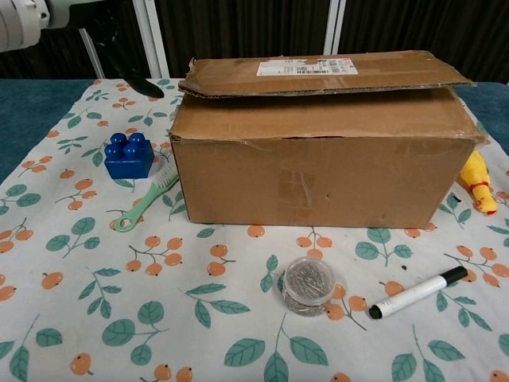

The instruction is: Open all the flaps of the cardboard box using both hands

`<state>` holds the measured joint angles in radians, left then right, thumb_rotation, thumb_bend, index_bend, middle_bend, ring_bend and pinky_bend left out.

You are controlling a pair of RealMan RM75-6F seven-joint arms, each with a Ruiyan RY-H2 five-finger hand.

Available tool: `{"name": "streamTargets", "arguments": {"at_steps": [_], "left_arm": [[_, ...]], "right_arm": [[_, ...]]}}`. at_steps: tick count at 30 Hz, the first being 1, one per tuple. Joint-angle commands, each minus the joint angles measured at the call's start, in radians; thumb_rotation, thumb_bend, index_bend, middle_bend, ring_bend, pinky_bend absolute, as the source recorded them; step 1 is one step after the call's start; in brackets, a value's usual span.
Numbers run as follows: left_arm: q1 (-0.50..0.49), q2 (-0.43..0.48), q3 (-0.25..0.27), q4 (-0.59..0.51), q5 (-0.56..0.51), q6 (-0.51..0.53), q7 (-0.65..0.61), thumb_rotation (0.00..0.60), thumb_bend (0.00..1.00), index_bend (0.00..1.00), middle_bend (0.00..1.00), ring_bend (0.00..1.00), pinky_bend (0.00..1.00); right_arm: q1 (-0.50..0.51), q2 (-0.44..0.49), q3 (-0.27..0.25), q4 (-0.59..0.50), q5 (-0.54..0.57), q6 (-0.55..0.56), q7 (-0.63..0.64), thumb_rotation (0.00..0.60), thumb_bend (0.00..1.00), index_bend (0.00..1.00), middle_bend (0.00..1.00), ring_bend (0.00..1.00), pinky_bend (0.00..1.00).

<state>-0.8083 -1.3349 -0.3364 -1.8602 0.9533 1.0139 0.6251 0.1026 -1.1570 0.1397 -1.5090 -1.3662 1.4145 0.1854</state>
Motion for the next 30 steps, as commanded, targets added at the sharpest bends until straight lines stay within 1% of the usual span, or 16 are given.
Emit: {"name": "streamTargets", "arguments": {"at_steps": [1,4,13,14,16,19,26,30], "left_arm": [[-0.019,-0.009,0.009,-0.007,-0.012,0.004,0.013,0.6,0.05,0.0,0.0,0.0,0.0],[-0.038,-0.018,0.018,-0.003,-0.025,0.006,0.027,0.6,0.05,0.0,0.0,0.0,0.0],[-0.096,-0.073,0.033,0.04,-0.047,0.022,0.052,0.6,0.1,0.0,0.0,0.0,0.0],[-0.103,-0.08,0.033,0.048,-0.048,0.023,0.056,0.6,0.11,0.0,0.0,0.0,0.0],[-0.118,-0.095,0.034,0.061,-0.052,0.023,0.06,0.6,0.16,0.0,0.0,0.0,0.0],[-0.137,-0.115,0.026,0.08,-0.047,0.034,0.059,0.6,0.21,0.0,0.0,0.0,0.0],[-0.181,-0.144,0.012,0.147,-0.049,0.029,0.061,0.6,0.26,0.0,0.0,0.0,0.0],[-0.215,-0.161,-0.016,0.198,-0.053,0.023,0.051,0.6,0.27,0.0,0.0,0.0,0.0]], "right_arm": [[-0.001,0.001,0.002,-0.002,0.004,-0.002,0.003,0.6,0.08,0.0,0.0,0.0,0.19],[-0.001,0.001,0.004,-0.002,0.007,-0.004,0.006,0.6,0.09,0.0,0.0,0.0,0.19],[-0.002,0.004,0.005,-0.009,0.01,-0.007,0.012,0.6,0.09,0.0,0.0,0.0,0.19],[-0.002,0.004,0.006,-0.009,0.01,-0.007,0.013,0.6,0.09,0.0,0.0,0.0,0.19],[-0.002,0.005,0.006,-0.01,0.011,-0.008,0.014,0.6,0.09,0.0,0.0,0.0,0.19],[-0.003,0.006,0.006,-0.009,0.01,-0.007,0.016,0.6,0.09,0.0,0.0,0.0,0.19],[-0.005,0.007,0.008,-0.008,0.014,-0.009,0.022,0.6,0.09,0.0,0.0,0.0,0.19],[-0.006,0.009,0.01,-0.008,0.018,-0.009,0.024,0.6,0.09,0.0,0.0,0.0,0.19]]}}
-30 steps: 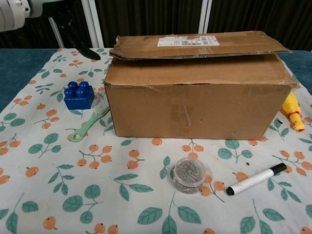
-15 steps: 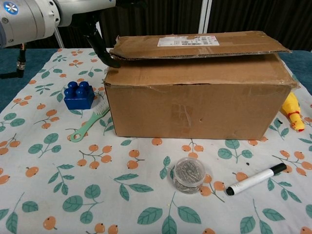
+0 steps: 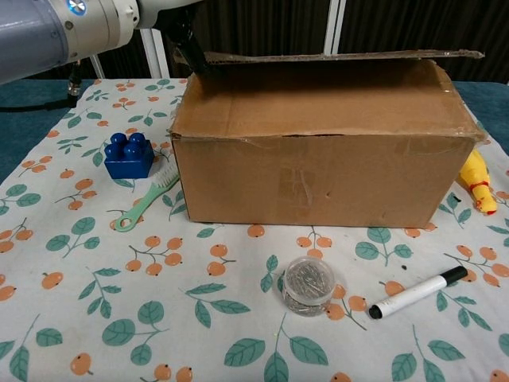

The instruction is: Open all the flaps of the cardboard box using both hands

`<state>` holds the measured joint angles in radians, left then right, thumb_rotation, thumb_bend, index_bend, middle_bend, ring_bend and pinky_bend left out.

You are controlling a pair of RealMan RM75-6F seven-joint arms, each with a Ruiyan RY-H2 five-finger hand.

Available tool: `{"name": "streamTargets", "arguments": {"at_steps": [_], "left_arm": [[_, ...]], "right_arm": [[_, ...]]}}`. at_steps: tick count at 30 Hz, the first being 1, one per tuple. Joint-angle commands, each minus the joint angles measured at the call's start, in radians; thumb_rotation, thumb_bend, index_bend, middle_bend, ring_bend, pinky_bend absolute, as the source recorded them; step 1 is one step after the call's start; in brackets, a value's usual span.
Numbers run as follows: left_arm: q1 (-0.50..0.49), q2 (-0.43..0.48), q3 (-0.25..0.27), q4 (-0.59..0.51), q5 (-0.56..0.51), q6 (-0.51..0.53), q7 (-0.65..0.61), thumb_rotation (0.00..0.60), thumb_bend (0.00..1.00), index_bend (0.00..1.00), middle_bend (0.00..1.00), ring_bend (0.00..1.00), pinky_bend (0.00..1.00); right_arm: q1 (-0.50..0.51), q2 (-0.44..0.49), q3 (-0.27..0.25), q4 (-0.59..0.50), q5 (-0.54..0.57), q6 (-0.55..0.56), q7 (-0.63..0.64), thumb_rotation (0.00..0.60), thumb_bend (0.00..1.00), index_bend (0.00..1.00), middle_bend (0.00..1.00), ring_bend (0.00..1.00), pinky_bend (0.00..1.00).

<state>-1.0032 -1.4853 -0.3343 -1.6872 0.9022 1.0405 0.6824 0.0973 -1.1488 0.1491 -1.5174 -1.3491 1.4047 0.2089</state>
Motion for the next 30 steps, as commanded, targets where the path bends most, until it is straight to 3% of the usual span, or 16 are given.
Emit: {"name": "streamTargets", "arguments": {"at_steps": [1,8,14,23,30], "left_arm": [[-0.028,-0.011,-0.024,0.035,0.002,-0.003,-0.009,0.6,0.28,0.0,0.0,0.0,0.0],[-0.091,0.001,-0.08,0.132,0.037,-0.014,-0.029,0.6,0.28,0.0,0.0,0.0,0.0],[-0.19,-0.017,-0.122,0.303,0.017,-0.088,-0.023,0.6,0.28,0.0,0.0,0.0,0.0],[-0.346,-0.125,-0.126,0.637,0.004,-0.207,-0.032,0.6,0.28,0.0,0.0,0.0,0.0],[-0.413,-0.211,-0.119,0.842,-0.025,-0.284,-0.058,0.6,0.28,0.0,0.0,0.0,0.0]], "right_arm": [[-0.001,0.001,0.001,0.0,0.002,0.0,0.002,0.6,0.09,0.0,0.0,0.0,0.19],[-0.003,0.004,0.001,-0.006,0.007,-0.005,0.009,0.6,0.09,0.0,0.0,0.0,0.19],[-0.004,0.005,-0.001,-0.014,0.011,-0.012,0.007,0.6,0.09,0.0,0.0,0.0,0.19],[-0.006,0.009,0.002,-0.027,0.031,-0.024,0.001,0.6,0.09,0.0,0.0,0.0,0.19],[-0.006,0.013,0.003,-0.034,0.045,-0.038,0.0,0.6,0.09,0.0,0.0,0.0,0.19]]}}
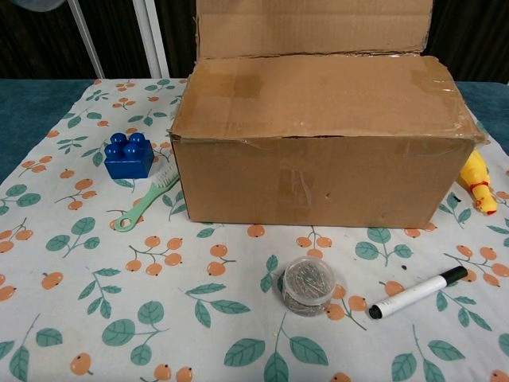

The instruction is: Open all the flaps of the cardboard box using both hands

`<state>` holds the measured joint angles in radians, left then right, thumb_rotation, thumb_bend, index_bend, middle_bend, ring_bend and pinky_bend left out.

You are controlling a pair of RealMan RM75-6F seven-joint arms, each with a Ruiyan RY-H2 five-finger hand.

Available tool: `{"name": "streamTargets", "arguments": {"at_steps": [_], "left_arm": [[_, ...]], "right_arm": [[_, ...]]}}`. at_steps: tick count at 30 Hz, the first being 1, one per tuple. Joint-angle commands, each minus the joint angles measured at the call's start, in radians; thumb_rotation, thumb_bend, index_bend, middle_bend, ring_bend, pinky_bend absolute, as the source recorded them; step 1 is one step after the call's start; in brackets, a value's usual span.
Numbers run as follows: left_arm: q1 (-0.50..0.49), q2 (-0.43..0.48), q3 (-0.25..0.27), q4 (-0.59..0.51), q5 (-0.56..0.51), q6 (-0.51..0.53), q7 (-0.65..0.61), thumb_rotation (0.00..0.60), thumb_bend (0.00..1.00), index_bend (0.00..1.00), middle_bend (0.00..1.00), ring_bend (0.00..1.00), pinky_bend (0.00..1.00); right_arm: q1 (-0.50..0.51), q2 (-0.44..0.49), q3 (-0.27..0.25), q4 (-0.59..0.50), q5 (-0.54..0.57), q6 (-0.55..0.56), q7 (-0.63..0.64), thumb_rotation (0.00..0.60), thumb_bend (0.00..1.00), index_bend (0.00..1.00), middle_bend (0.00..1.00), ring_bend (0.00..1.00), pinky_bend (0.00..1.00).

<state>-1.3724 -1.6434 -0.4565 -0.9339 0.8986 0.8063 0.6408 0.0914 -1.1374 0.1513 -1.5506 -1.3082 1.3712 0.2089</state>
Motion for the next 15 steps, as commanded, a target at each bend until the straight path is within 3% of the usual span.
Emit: {"name": "streamTargets", "arguments": {"at_steps": [1,6,10,15], "left_arm": [[-0.048,-0.061,0.005,0.106,-0.023,-0.056,-0.02,0.6,0.28,0.0,0.0,0.0,0.0],[-0.049,-0.089,0.024,0.162,-0.01,-0.07,-0.056,0.6,0.28,0.0,0.0,0.0,0.0],[-0.018,-0.064,0.029,0.122,0.013,-0.043,-0.11,0.6,0.28,0.0,0.0,0.0,0.0],[0.107,0.095,0.057,-0.14,0.07,0.035,-0.187,0.6,0.22,0.0,0.0,0.0,0.0]], "right_arm": [[0.0,0.002,0.001,-0.001,0.007,-0.006,0.001,0.6,0.09,0.0,0.0,0.0,0.19],[0.001,0.005,0.002,-0.003,0.014,-0.015,0.002,0.6,0.09,0.0,0.0,0.0,0.19],[0.0,0.007,0.002,-0.006,0.013,-0.013,0.001,0.6,0.09,0.0,0.0,0.0,0.19],[-0.003,0.009,0.004,-0.006,0.016,-0.011,0.002,0.6,0.09,0.0,0.0,0.0,0.19]]}}
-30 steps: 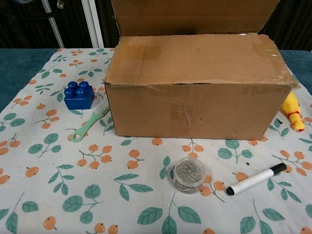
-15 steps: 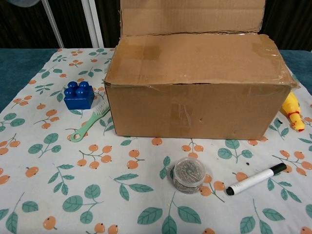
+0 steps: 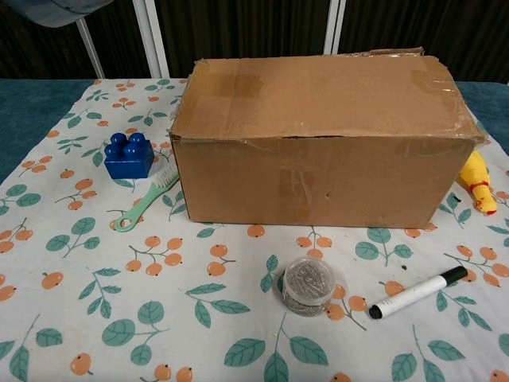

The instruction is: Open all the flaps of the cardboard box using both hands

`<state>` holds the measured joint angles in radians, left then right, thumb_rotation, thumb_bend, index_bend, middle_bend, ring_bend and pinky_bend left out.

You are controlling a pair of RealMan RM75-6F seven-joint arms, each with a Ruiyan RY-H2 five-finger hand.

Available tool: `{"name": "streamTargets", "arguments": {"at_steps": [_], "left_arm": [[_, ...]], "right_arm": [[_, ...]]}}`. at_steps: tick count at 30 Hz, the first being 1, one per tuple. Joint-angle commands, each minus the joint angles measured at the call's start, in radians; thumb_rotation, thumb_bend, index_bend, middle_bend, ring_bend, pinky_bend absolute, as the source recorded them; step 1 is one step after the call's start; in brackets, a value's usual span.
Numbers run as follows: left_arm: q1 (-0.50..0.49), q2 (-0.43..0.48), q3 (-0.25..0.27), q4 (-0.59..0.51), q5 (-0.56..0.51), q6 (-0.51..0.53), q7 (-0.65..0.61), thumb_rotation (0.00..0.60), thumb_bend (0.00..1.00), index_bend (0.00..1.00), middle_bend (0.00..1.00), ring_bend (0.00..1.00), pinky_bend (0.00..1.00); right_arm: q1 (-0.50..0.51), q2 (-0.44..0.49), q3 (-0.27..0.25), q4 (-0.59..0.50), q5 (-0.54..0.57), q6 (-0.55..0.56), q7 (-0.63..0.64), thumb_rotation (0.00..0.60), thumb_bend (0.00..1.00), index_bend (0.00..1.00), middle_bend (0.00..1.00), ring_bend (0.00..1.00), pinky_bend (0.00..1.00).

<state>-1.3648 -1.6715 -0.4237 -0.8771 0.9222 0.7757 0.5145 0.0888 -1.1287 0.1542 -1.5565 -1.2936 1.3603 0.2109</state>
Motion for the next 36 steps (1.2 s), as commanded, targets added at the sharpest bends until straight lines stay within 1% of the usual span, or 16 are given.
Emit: {"name": "streamTargets", "arguments": {"at_steps": [1,5,8,11,14,16,18,19,24,27,30,31,32,33,34,36], "left_arm": [[0.121,0.149,0.03,-0.24,0.052,0.079,-0.065,0.6,0.19,0.0,0.0,0.0,0.0],[0.278,0.325,0.075,-0.533,0.058,0.175,-0.088,0.6,0.16,0.0,0.0,0.0,0.0],[0.379,0.421,0.103,-0.688,0.073,0.244,-0.13,0.6,0.16,0.0,0.0,0.0,0.0],[0.486,0.501,0.161,-0.78,0.137,0.335,-0.151,0.6,0.15,0.0,0.0,0.0,0.0],[0.567,0.54,0.216,-0.803,0.202,0.413,-0.16,0.6,0.13,0.0,0.0,0.0,0.0],[0.627,0.547,0.251,-0.804,0.233,0.467,-0.179,0.6,0.12,0.0,0.0,0.0,0.0],[0.683,0.543,0.282,-0.806,0.253,0.512,-0.209,0.6,0.11,0.0,0.0,0.0,0.0],[0.699,0.54,0.291,-0.806,0.259,0.524,-0.217,0.6,0.11,0.0,0.0,0.0,0.0],[0.812,0.504,0.37,-0.808,0.297,0.596,-0.273,0.6,0.11,0.0,0.0,0.0,0.0],[0.879,0.455,0.411,-0.746,0.353,0.656,-0.317,0.6,0.11,0.0,0.0,0.0,0.0],[0.917,0.432,0.431,-0.697,0.379,0.674,-0.354,0.6,0.11,0.0,0.0,0.0,0.0],[0.927,0.426,0.431,-0.687,0.383,0.679,-0.366,0.6,0.11,0.0,0.0,0.0,0.0],[0.935,0.42,0.429,-0.677,0.389,0.684,-0.377,0.6,0.11,0.0,0.0,0.0,0.0],[0.94,0.412,0.426,-0.663,0.397,0.689,-0.388,0.6,0.11,0.0,0.0,0.0,0.0],[0.942,0.405,0.423,-0.649,0.404,0.689,-0.395,0.6,0.11,0.0,0.0,0.0,0.0],[0.944,0.395,0.421,-0.632,0.416,0.682,-0.404,0.6,0.11,0.0,0.0,0.0,0.0]], "right_arm": [[0.0,0.001,0.001,0.0,0.003,-0.001,0.0,0.6,0.09,0.0,0.0,0.0,0.19],[-0.001,0.001,0.003,0.001,0.005,0.001,-0.008,0.6,0.09,0.0,0.0,0.0,0.19],[0.001,-0.002,0.001,0.011,0.002,0.005,-0.032,0.6,0.09,0.0,0.0,0.0,0.19],[0.002,-0.006,0.003,0.013,0.004,0.008,-0.047,0.6,0.09,0.0,0.0,0.0,0.19],[0.0,-0.007,0.006,0.01,0.013,0.01,-0.056,0.6,0.09,0.0,0.0,0.0,0.19],[0.0,-0.007,0.007,0.008,0.02,0.009,-0.064,0.6,0.09,0.0,0.0,0.0,0.19],[-0.001,-0.006,0.007,0.005,0.025,0.009,-0.072,0.6,0.09,0.0,0.0,0.0,0.19],[-0.001,-0.005,0.008,0.004,0.026,0.008,-0.074,0.6,0.09,0.0,0.0,0.0,0.19],[0.001,0.003,0.019,-0.009,0.019,0.025,-0.081,0.6,0.09,0.0,0.0,0.0,0.19],[0.006,0.024,0.029,-0.032,0.009,0.032,-0.085,0.6,0.09,0.0,0.0,0.0,0.19],[0.024,0.054,0.048,-0.063,-0.002,0.029,-0.089,0.6,0.1,0.0,0.0,0.0,0.19],[0.034,0.067,0.059,-0.076,-0.004,0.024,-0.088,0.6,0.13,0.0,0.0,0.0,0.19],[0.049,0.081,0.077,-0.092,-0.008,0.02,-0.081,0.6,0.19,0.0,0.0,0.01,0.19],[0.064,0.094,0.093,-0.104,-0.01,0.013,-0.073,0.6,0.28,0.0,0.02,0.03,0.2],[0.083,0.107,0.114,-0.117,-0.013,0.006,-0.063,0.6,0.34,0.0,0.03,0.04,0.2],[0.122,0.131,0.152,-0.141,-0.009,-0.023,-0.04,0.6,0.56,0.01,0.07,0.07,0.21]]}}
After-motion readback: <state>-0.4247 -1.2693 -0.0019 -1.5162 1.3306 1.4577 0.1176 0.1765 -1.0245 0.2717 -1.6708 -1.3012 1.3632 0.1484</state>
